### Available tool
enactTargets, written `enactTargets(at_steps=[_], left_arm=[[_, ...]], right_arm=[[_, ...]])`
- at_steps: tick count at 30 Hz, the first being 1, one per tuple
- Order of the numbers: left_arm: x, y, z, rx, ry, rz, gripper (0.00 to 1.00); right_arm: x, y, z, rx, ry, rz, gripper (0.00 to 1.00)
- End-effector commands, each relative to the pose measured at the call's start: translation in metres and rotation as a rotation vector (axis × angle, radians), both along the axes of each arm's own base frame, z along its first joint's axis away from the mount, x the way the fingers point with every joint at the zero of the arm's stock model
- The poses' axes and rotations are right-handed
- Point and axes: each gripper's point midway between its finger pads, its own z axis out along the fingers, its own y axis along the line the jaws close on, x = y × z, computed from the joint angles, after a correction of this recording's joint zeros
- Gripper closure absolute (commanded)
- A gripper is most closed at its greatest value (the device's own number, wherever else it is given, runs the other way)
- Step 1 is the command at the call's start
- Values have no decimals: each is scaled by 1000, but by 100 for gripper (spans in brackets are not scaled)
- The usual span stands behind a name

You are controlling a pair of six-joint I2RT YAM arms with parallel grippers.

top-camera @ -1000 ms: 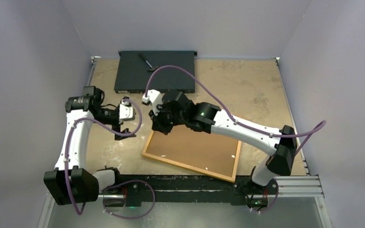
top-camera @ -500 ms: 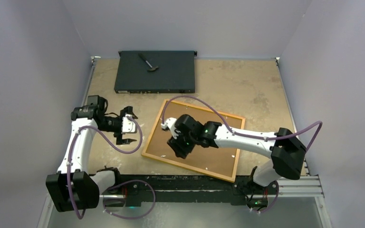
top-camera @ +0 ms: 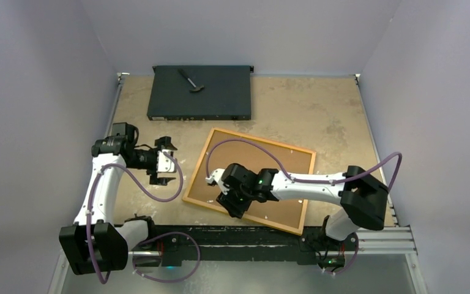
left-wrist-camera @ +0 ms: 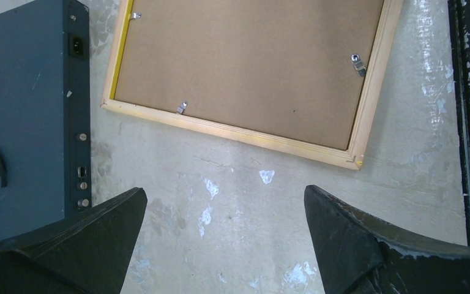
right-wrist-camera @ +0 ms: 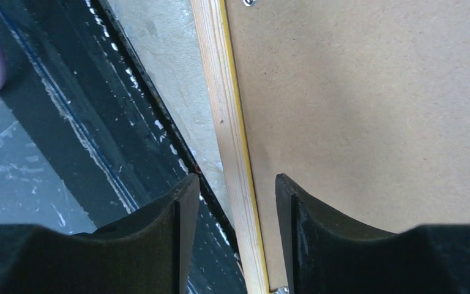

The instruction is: Put the photo into the frame

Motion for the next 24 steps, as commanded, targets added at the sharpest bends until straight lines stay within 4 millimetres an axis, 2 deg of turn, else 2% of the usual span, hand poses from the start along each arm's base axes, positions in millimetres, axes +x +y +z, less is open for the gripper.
enactTargets(at_steps=[1, 5, 8, 11, 15, 16, 19, 24], left_arm=[[8, 0, 3, -4, -70, 8, 0], [16, 4, 5, 15, -100, 33, 0], [19, 6, 6, 26, -117, 33, 0], [21, 7, 7, 33, -144, 32, 0], [23, 7, 7, 44, -216, 22, 0], [21, 6, 4, 50, -235, 6, 0], [6, 3, -8, 98, -308, -89, 0], [-29, -9, -30, 173, -370, -276, 0]], right_arm=[[0, 4, -9, -50, -22, -15, 50], [-5, 6, -16, -79, -48, -9, 52], [-6, 5, -22, -101, -62, -20, 57], [-4, 3, -23, -128, -115, -39, 71], [2, 4, -17, -137, -168, -64, 95], [5, 5, -13, -131, -182, -76, 100], [6, 12, 8, -88, -178, -95, 100], [17, 38, 65, 48, -220, -93, 100]])
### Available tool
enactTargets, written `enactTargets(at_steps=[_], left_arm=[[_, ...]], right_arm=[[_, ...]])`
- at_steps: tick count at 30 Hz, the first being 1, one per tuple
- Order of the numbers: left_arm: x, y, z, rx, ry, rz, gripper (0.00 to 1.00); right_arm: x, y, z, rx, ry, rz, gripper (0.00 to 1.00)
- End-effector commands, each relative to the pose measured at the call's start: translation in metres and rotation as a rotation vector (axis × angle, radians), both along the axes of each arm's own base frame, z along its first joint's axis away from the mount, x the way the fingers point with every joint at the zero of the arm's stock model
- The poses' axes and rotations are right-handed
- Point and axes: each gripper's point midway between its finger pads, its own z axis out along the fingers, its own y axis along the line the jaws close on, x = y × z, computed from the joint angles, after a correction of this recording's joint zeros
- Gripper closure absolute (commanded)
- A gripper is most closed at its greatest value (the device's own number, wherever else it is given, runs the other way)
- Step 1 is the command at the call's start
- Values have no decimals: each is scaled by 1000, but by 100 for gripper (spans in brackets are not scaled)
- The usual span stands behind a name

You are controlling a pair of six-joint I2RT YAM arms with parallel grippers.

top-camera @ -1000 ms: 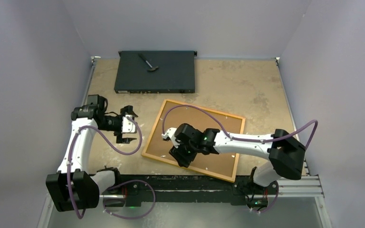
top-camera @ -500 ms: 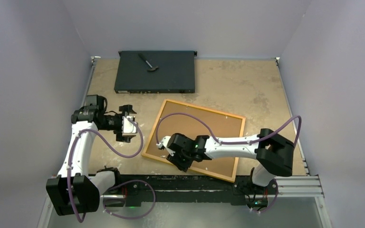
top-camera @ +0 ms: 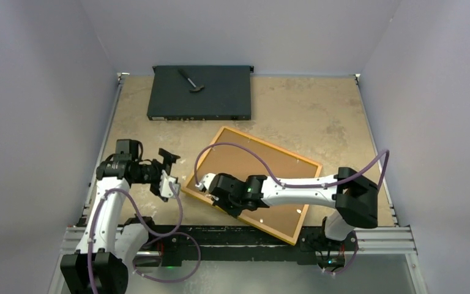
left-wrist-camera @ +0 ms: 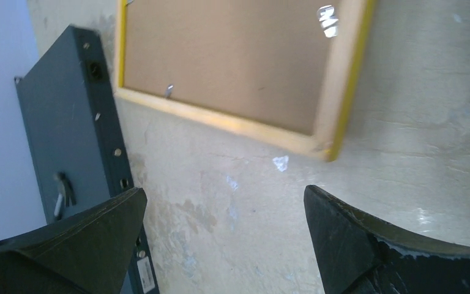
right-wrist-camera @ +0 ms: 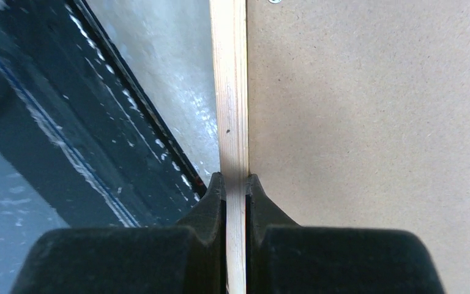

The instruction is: Put the photo into the frame

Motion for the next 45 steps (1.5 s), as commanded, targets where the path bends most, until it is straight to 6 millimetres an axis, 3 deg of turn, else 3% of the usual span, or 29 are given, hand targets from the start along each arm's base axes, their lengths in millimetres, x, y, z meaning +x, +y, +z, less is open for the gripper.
enactTargets(at_steps=[1, 4, 11, 18, 22, 27, 32, 33, 35, 37, 40, 45], left_arm=[[-29, -14, -12, 79, -101, -212, 0], [-36, -22, -17, 113, -187, -300, 0], [-24, -34, -19, 117, -397, -374, 0], [4, -45, -8, 102, -616, -383, 3], [22, -48, 0, 128, -686, -384, 10], [32, -51, 9, 153, -740, -410, 32], [31, -55, 25, 101, -731, -387, 92], [31, -55, 30, 86, -726, -374, 100], [31, -56, 36, 67, -705, -355, 100], [29, -55, 36, 63, -653, -349, 100], [26, -54, 40, 49, -550, -337, 100], [21, -49, 48, 50, -390, -305, 100]], right_arm=[[21, 30, 76, 184, -80, -44, 100], [28, 36, 92, 219, -80, -44, 100], [36, 44, 113, 275, -51, -39, 100], [43, 52, 129, 316, -20, -24, 100], [42, 54, 130, 305, 2, -10, 100], [46, 57, 137, 315, 0, -14, 100], [58, 52, 139, 299, -14, -42, 100], [63, 50, 140, 296, -27, -54, 94], [69, 46, 143, 282, -61, -63, 76], [79, 42, 152, 278, -119, -76, 51], [87, 37, 161, 251, -192, -56, 40], [67, 38, 152, 172, -236, 47, 27]])
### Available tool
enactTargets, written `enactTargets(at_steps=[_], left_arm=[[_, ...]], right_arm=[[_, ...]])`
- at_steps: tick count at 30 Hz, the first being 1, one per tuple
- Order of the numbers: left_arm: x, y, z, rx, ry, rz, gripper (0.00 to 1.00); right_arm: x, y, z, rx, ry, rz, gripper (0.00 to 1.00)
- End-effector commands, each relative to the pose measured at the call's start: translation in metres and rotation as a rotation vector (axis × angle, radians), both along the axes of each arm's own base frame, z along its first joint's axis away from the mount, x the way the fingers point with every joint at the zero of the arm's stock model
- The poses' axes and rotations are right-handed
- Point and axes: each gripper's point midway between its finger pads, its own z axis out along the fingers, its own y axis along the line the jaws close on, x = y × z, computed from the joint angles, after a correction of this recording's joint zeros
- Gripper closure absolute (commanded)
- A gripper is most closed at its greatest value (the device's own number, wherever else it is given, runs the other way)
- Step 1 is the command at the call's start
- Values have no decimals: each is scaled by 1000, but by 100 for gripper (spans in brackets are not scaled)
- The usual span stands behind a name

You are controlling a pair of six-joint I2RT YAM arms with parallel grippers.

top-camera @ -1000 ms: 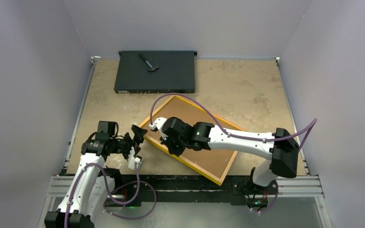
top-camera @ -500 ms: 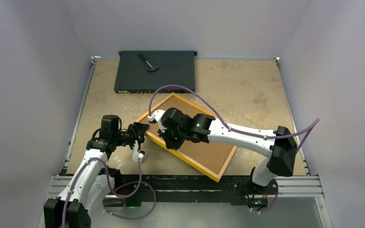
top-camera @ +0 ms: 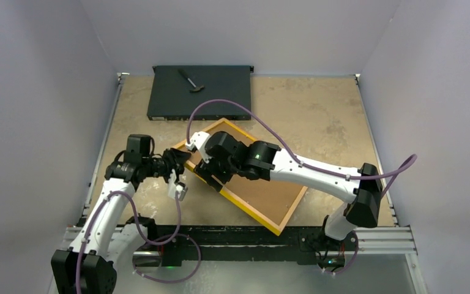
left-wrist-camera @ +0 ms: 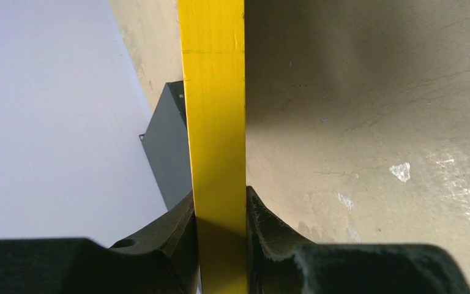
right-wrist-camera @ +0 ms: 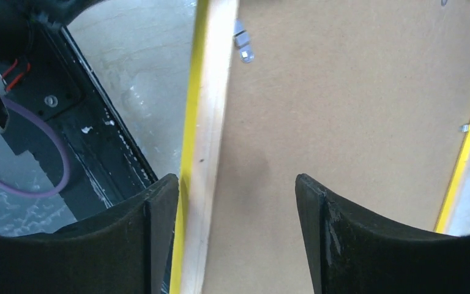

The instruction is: Put the photo into the frame

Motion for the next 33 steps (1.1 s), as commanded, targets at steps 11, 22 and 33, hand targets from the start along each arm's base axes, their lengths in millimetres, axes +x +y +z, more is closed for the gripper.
enactTargets(at_steps=[11, 22, 33], left_arm=[[-13, 3, 29, -26, 207, 77, 100], [-13, -3, 71, -181, 314, 187, 100], [-19, -8, 176, -574, 360, 359, 46]], right_arm=[[-9, -22, 0, -207, -224, -11, 22], [18, -27, 53, -160, -444, -205, 100], [2, 10, 138, 127, -331, -67, 100]])
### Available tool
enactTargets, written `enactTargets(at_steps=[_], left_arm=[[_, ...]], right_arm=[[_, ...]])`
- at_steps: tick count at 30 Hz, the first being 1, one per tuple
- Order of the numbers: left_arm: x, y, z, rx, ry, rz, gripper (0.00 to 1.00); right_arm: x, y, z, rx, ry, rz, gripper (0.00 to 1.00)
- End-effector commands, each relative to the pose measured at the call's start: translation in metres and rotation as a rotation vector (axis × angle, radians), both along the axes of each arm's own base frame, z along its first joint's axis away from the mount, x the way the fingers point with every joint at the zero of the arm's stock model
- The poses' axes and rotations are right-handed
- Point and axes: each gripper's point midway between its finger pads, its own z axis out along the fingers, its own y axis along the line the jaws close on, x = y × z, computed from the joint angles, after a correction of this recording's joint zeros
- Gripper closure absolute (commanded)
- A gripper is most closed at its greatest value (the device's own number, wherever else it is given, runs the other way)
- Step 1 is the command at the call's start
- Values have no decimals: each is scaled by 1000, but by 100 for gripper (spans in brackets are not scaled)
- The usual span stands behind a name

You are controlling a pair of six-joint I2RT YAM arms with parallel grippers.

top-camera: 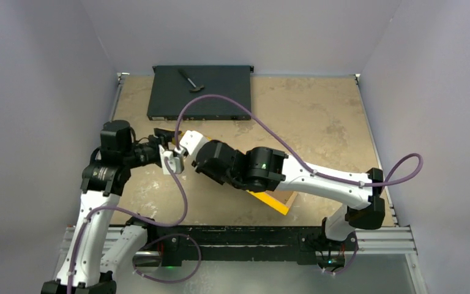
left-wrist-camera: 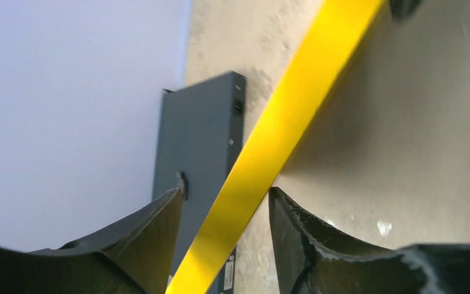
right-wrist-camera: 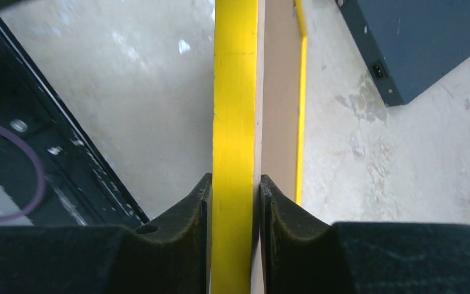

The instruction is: Put the photo into the frame

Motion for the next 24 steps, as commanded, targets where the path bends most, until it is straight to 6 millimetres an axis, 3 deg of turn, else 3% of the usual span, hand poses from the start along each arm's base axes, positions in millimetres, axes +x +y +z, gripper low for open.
enactTargets(at_steps=[1, 3, 6, 11, 16, 18, 21, 24], left_arm=[[-8, -10, 78, -315, 59, 110, 41], [0, -7, 98, -400, 81, 176, 33], [5, -7, 108, -450, 153, 221, 15], [16, -5, 108, -469, 225, 281, 9], [29, 0, 105, -501, 277, 358, 7], [37, 3, 90, -477, 340, 405, 2], [55, 12, 28, -334, 465, 465, 1], [82, 37, -2, -341, 501, 546, 2]], right_arm=[[16, 18, 69, 214, 11, 26, 100], [36, 22, 77, 255, 60, 35, 100], [73, 13, 84, 312, 64, -1, 100], [127, -13, 73, 357, 62, -42, 100], [158, -37, 61, 381, 23, -58, 100], [164, -49, 55, 387, -20, -65, 100], [173, -64, 54, 425, -68, -54, 100], [184, -75, 34, 414, -15, -60, 100]])
